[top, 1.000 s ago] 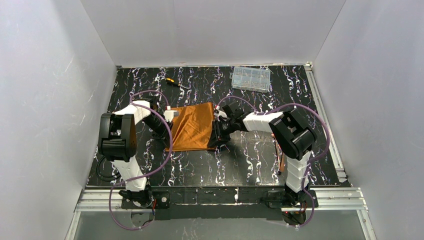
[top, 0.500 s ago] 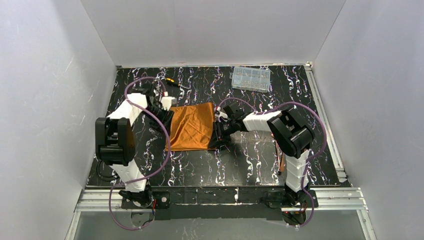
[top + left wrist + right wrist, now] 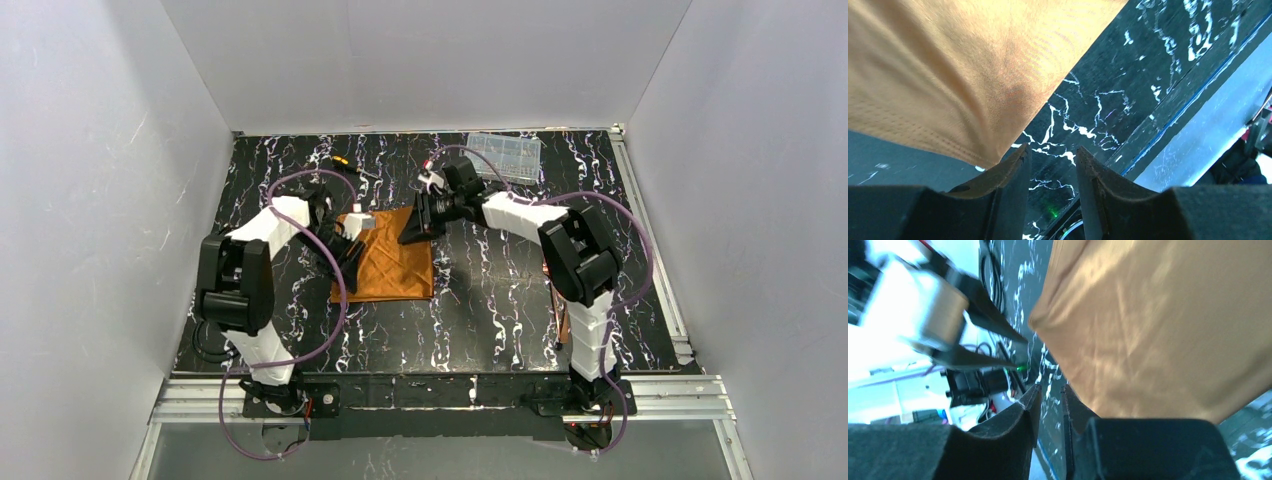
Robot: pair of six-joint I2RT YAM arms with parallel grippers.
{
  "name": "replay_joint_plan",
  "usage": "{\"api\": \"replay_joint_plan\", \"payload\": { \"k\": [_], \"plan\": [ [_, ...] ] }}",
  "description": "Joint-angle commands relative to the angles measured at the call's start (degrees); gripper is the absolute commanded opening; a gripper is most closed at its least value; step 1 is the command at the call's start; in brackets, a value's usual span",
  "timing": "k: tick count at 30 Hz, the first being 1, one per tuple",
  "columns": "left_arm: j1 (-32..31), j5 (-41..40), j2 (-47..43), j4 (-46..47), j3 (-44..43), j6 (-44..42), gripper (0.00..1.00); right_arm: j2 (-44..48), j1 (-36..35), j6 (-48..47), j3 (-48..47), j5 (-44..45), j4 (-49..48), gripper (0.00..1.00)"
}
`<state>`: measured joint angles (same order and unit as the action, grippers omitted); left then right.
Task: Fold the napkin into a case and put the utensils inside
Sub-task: Smooth out the square-folded napkin at the center of the board.
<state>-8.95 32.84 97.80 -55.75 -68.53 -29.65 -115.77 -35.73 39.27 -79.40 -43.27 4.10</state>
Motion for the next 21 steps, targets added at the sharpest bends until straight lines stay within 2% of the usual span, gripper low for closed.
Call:
{"api": "replay_joint_plan", "payload": {
  "k": [1,5,9,21],
  "plan": [
    [-0.02,-0.65,2.03,3.01,3.74,-3.36,0.36,-7.58,2.14,0.93,-7.76,1.61,-0.35,0.27],
    [-0.01,-3.25,3.16,4.81,4.47,-3.55,0.35,-12.95,3.57,3.05,-13.01,2.05,-2.41,0.25],
    [-0.01,-4.37,3.3,5.66,5.14,-3.7,0.33,-17.2,4.7,2.49,-17.61,3.8,-0.52,0.23],
    [-0.01,-7.6,5.91,3.87,5.92,-4.78,0.29,-21.86,7.12,3.96,-18.68,2.33,-5.6,0.22]
  ]
}}
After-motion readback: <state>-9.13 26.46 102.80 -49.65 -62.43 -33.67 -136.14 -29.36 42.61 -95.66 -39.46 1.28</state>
